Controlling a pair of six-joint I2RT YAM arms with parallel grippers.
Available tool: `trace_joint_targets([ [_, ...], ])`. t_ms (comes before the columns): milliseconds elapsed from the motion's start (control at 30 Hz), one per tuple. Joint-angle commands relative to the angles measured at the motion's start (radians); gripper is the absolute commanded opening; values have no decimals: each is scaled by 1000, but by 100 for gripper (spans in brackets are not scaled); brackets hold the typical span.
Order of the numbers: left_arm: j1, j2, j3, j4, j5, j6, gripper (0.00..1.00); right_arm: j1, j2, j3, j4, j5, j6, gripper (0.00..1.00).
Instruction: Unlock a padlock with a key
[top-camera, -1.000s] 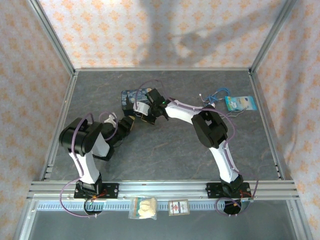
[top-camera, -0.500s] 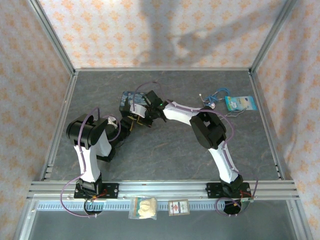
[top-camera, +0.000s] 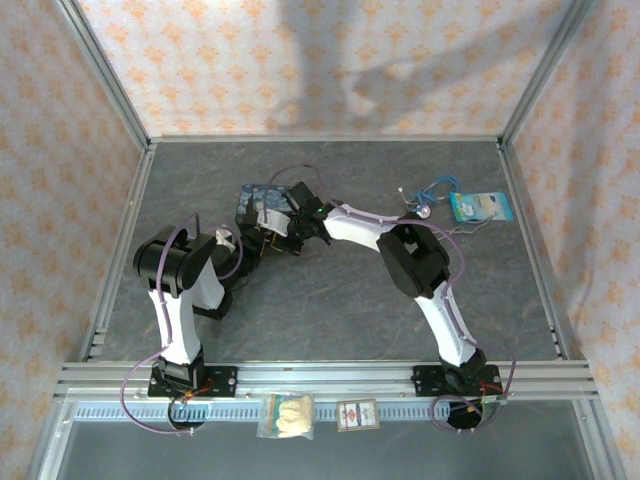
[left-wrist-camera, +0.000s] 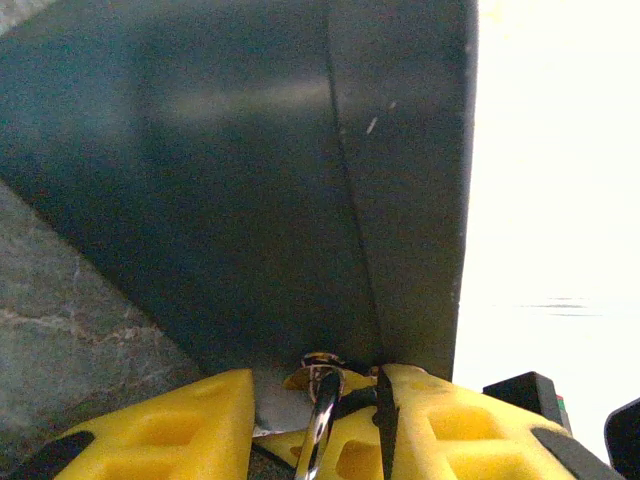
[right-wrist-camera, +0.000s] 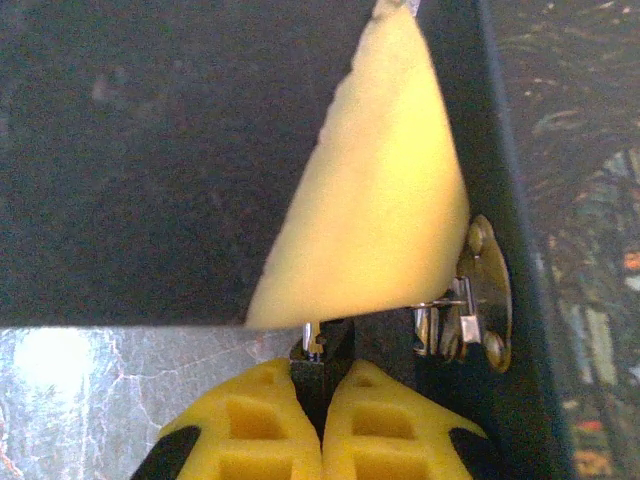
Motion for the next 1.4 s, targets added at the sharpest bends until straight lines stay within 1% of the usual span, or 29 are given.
trace_joint_targets([
  [0, -3, -18, 22, 137, -14, 50, 36, 8, 4, 47, -40, -40, -5, 0],
  [133, -3, -22, 41, 108, 1, 74, 35, 6, -3, 55, -58, -62, -7, 0],
  [333, -3, -5, 44, 119, 11, 81, 29, -1, -16, 55, -50, -102, 10, 0],
  [367, -3, -2, 43, 126, 14, 80, 26, -2, -16, 57, -53, -110, 11, 0],
  [500, -3, 14, 46, 147, 25, 77, 8, -2, -19, 60, -57, -124, 18, 0],
  [633, -4, 29, 41, 167, 30, 71, 0, -8, -33, 48, -45, -127, 39, 0],
  [800, -3, 48, 14, 205, 33, 63, 0, -28, -43, 41, -9, -171, 109, 0],
  [900, -2, 59, -5, 238, 31, 54, 0, -33, -36, 47, 0, -156, 147, 0],
  [933, -2, 62, -9, 247, 31, 52, 0, -34, -34, 49, -8, -152, 149, 2],
  [967, 0, 63, -14, 255, 31, 50, 0, -34, -34, 50, -14, -145, 157, 15],
  [1033, 0, 62, -23, 260, 26, 50, 0, -38, -40, 45, -26, -132, 176, 34],
  [1067, 1, 62, -26, 260, 22, 51, 0, -40, -53, 34, -23, -120, 196, 42],
  [1100, 1, 61, -29, 261, 19, 52, 0, -43, -69, 18, -17, -114, 219, 46],
  [1167, 3, 60, -31, 261, 14, 52, 0, -53, -116, -24, 9, -110, 282, 48],
  [1267, 3, 57, -31, 261, 7, 55, 0, -71, -199, -96, 84, -83, 441, 51],
  [1367, 3, 50, -32, 257, 6, 64, 0, -74, -251, -131, 129, 46, 583, 52],
])
